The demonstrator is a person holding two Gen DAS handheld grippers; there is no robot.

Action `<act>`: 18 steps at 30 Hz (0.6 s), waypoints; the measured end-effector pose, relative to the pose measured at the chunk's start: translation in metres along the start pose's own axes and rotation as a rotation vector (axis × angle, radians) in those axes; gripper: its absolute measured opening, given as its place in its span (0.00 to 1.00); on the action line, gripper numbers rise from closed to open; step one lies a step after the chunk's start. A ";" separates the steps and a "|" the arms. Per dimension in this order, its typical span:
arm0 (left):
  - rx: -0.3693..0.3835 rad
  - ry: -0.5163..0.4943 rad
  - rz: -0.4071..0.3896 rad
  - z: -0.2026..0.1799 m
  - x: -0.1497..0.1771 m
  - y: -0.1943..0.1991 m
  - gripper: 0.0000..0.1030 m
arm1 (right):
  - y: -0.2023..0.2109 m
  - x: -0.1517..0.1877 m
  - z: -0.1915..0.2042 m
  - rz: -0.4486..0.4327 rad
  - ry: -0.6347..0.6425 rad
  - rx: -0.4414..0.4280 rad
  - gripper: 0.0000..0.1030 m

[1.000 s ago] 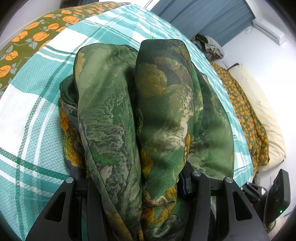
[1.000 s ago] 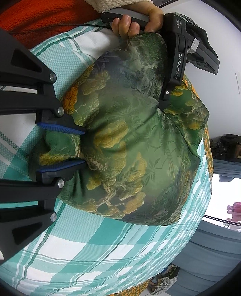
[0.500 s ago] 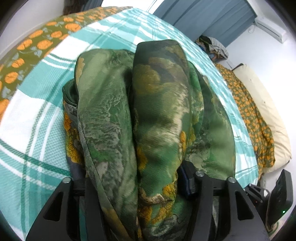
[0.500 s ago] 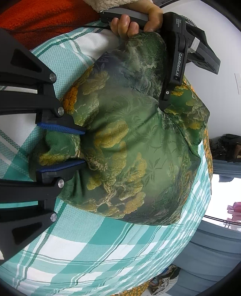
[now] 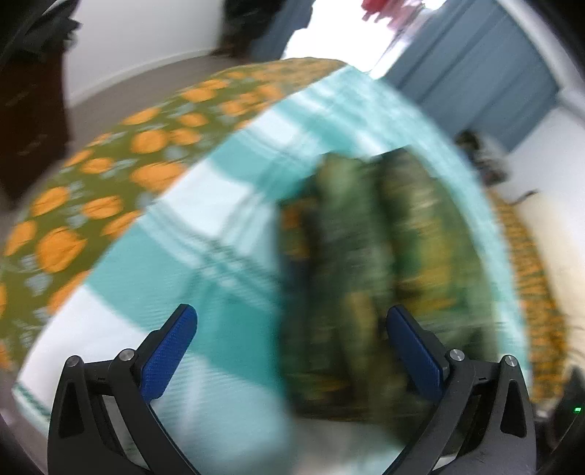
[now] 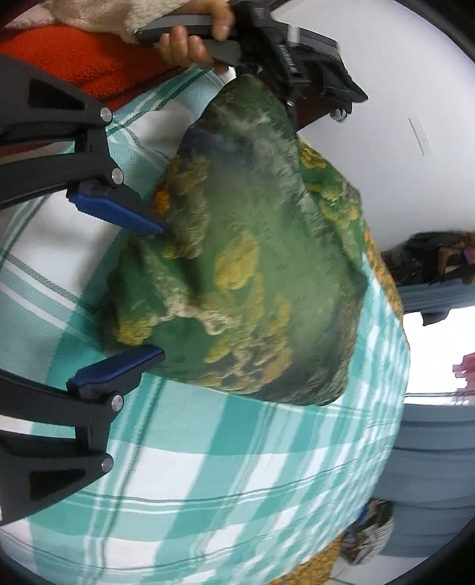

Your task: Fold large clothes

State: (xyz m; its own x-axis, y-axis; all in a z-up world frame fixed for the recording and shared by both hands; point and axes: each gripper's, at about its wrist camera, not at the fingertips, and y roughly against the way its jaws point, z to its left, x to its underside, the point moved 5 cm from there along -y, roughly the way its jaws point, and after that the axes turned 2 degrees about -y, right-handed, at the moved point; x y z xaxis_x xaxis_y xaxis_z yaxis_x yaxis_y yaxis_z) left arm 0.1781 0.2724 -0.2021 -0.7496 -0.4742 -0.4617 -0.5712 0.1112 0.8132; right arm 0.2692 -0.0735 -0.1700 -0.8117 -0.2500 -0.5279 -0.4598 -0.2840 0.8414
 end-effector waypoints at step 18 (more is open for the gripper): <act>-0.020 0.016 -0.037 0.017 0.017 0.010 0.99 | 0.032 -0.031 0.000 -0.126 0.006 -0.128 0.63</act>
State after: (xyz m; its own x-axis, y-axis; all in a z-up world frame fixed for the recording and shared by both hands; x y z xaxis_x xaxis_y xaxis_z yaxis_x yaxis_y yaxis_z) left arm 0.1540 0.2804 -0.2078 -0.7227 -0.4913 -0.4861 -0.5917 0.0763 0.8026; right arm 0.2796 -0.0743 -0.1271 -0.7478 -0.2106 -0.6296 -0.5083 -0.4285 0.7470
